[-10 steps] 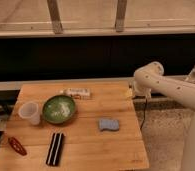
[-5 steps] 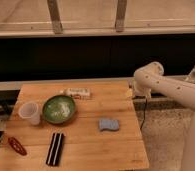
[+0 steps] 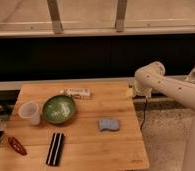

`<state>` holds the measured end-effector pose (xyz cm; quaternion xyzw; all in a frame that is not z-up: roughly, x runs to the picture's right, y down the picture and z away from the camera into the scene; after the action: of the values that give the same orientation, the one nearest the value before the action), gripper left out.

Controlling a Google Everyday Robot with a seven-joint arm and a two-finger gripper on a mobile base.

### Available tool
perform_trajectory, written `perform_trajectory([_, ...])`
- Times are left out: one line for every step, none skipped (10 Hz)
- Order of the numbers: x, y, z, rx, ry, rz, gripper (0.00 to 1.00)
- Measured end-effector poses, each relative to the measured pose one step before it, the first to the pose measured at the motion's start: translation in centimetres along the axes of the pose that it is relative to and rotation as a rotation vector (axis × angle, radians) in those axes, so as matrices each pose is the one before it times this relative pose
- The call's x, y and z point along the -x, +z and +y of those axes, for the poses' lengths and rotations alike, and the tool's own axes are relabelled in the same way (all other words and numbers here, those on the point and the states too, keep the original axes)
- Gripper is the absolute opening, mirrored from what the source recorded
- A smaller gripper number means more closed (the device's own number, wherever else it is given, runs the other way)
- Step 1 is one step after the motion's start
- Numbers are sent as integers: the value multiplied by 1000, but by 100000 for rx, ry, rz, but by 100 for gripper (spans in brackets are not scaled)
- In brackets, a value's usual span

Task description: Move the arm in a circular motion

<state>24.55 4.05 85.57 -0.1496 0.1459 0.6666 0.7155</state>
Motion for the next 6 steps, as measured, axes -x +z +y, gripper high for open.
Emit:
perform_trajectory([1048,-746,879,1886,-2075,-1986,80])
perform_trajectory([770,-262,959,1220,-1914,-1041,80])
perform_trajectory([1720,-442,2411,2315,-4186,-1994,80])
perform_trajectory([1255,-167,1971,1698,-3469,-1210,80])
perform_trajectory([1345,-132,2306,2131,-4063,-1166,80])
perform_trajectory([1296,-32,2399,1938,-4938,-1134,80])
